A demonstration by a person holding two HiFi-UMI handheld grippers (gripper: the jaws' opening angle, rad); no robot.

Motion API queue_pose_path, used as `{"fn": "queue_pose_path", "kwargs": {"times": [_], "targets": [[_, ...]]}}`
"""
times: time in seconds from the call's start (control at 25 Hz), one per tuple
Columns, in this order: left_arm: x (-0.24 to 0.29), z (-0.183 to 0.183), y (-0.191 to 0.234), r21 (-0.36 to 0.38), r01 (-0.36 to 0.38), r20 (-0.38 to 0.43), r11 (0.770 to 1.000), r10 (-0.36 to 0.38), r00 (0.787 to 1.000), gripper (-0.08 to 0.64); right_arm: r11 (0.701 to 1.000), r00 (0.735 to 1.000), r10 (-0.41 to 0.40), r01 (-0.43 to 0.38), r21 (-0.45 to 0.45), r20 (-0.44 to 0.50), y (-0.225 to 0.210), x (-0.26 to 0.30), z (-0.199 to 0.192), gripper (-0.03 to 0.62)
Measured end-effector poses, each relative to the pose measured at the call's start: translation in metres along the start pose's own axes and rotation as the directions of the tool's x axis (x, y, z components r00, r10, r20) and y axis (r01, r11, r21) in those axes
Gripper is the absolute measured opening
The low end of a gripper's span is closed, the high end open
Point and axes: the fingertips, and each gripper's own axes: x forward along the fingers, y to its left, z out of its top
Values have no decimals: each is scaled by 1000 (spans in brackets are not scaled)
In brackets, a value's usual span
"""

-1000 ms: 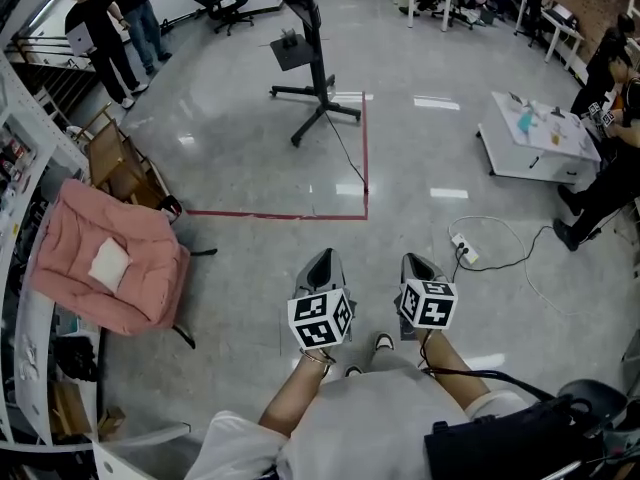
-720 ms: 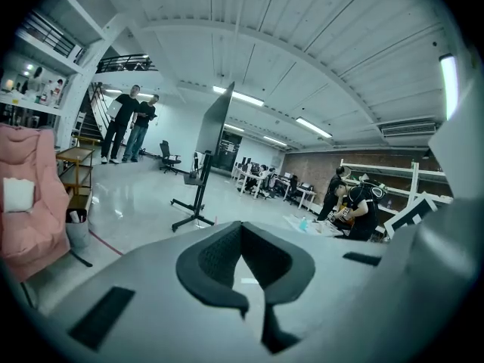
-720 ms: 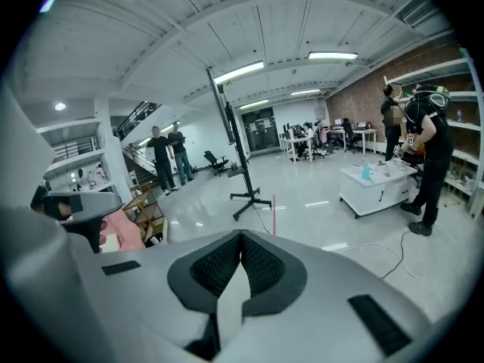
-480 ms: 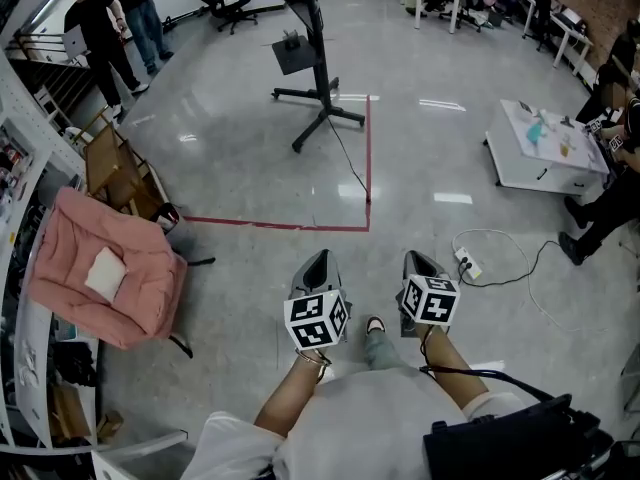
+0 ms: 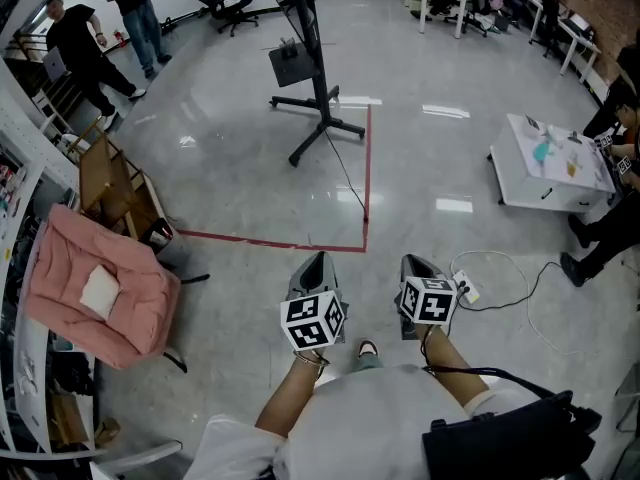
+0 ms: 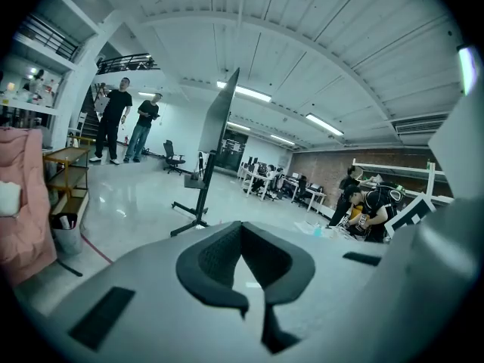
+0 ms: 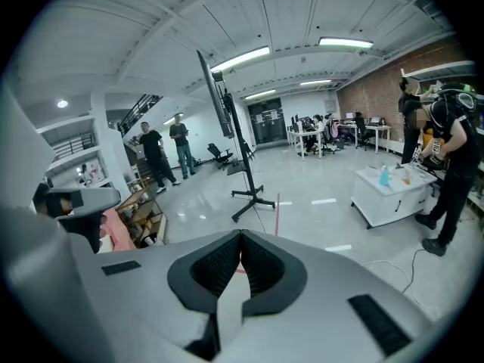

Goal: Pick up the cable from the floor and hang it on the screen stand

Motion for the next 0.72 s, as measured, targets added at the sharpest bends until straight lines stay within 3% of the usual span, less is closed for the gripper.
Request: {"fn": "queue_pose_path", "kwargs": {"times": [0.72], "targets": [[115,20,-17,13,-7,-32,1000,8,999,3,998,997,62,-61,10,-35,-51,88,59,17]]}}
